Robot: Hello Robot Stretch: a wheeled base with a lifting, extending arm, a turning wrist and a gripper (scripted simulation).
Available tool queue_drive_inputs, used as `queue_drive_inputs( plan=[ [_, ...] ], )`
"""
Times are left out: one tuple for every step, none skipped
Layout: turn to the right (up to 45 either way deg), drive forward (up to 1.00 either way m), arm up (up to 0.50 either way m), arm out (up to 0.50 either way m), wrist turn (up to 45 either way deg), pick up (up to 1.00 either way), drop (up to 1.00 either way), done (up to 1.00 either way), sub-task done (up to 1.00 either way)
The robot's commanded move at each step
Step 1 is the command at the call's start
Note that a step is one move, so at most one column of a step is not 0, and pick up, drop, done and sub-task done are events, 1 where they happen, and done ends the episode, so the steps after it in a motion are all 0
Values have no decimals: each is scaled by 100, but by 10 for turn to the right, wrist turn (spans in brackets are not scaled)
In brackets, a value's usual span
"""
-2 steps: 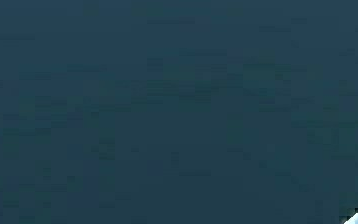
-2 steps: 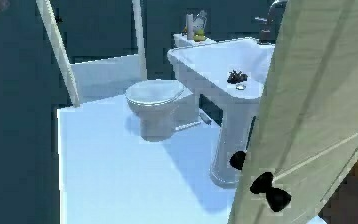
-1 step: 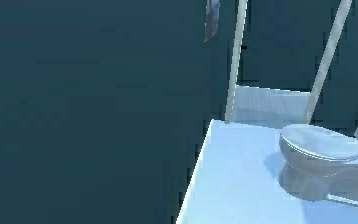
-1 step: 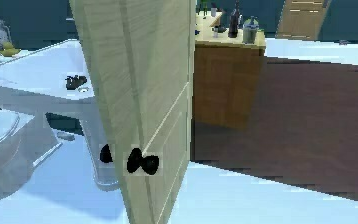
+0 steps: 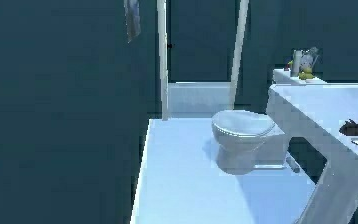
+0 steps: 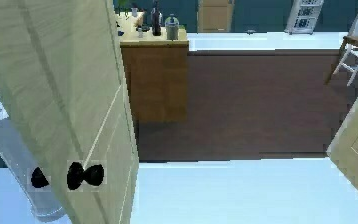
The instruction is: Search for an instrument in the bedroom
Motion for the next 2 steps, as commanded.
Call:
queue_drive_inputs(
  plan=[
    [0,100,0,0,0,0,0,0,0],
    [30,0,0,0,0,0,0,0,0]
  ],
)
